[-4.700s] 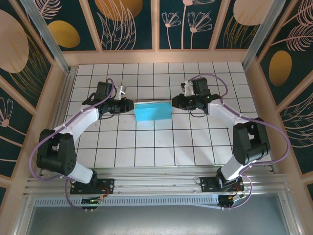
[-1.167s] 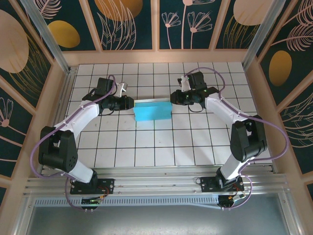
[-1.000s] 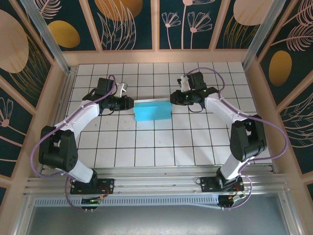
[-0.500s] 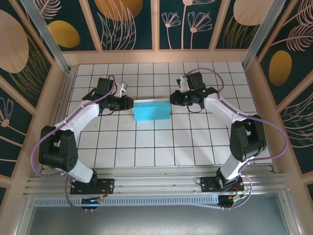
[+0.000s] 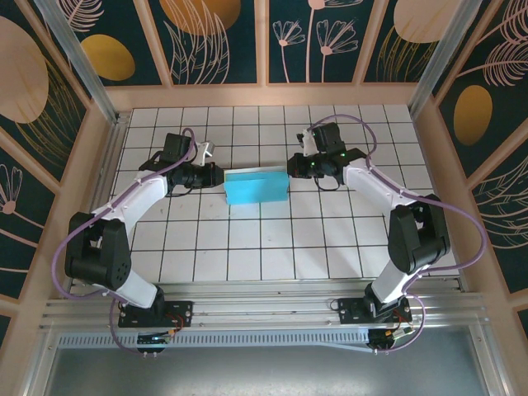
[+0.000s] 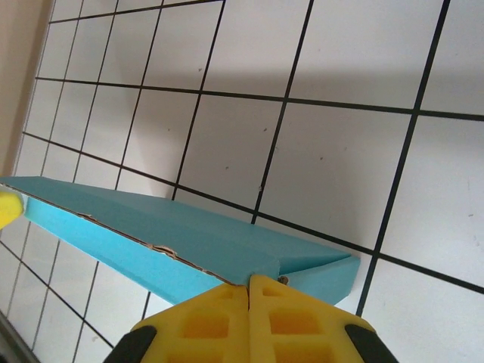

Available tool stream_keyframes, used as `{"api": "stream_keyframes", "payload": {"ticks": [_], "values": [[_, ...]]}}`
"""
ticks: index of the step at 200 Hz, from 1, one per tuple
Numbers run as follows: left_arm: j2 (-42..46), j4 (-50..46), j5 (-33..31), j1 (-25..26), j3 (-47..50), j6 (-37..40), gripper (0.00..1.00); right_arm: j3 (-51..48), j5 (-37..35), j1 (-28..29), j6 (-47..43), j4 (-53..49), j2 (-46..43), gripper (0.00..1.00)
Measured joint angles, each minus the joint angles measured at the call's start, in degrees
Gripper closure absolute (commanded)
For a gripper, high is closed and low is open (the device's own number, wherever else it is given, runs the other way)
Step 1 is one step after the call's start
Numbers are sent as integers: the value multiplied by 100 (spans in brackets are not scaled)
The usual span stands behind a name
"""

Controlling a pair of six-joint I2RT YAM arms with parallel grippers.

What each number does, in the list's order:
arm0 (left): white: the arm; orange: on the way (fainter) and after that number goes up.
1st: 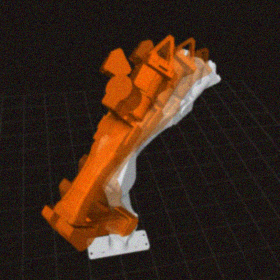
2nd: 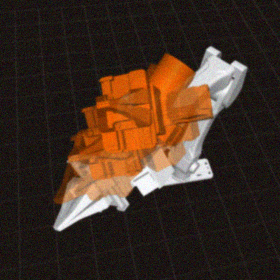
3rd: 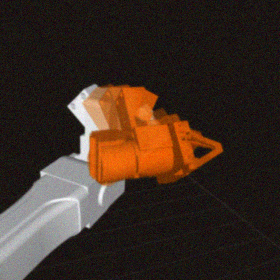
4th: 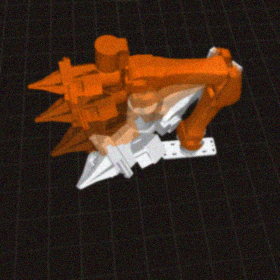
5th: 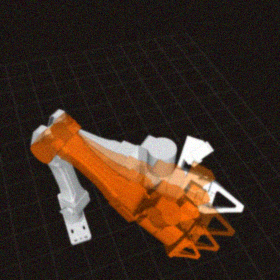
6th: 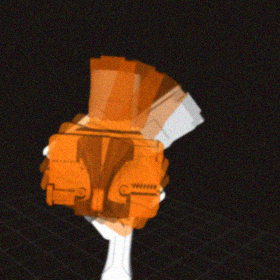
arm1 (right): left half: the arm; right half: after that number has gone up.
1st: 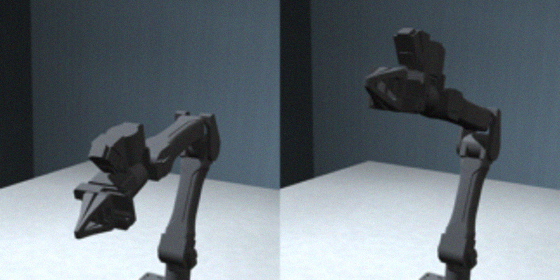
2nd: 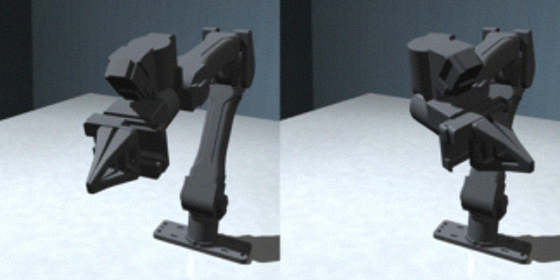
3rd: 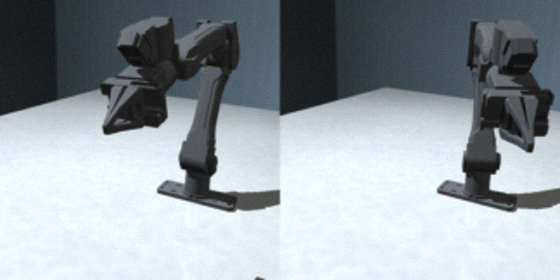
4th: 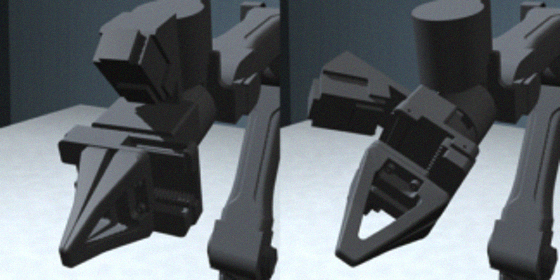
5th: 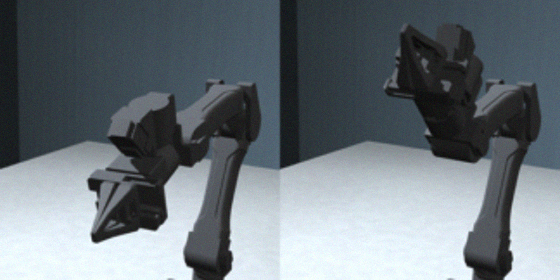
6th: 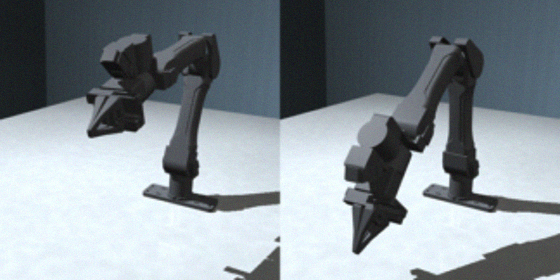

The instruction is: Fold the paper box

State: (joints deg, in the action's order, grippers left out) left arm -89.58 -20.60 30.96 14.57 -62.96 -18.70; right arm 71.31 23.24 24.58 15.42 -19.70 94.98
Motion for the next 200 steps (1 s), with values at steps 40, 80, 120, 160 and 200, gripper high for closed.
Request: {"api": "stream_keyframes", "payload": {"ticks": [40,80,120,160,200], "values": [[33,35,-11,0,46,0,88,0,-326,109,-149,-13,-31,94],[68,96,-9,2,111,0,88,0,-527,186,-273,-20,-35,94],[192,264,9,2,328,-4,87,-103,-656,256,-341,0,-114,95],[289,452,28,7,492,-107,86,-249,-680,275,-352,118,-195,95],[306,461,48,15,496,-236,79,-293,-693,282,-310,192,-205,95]]}}
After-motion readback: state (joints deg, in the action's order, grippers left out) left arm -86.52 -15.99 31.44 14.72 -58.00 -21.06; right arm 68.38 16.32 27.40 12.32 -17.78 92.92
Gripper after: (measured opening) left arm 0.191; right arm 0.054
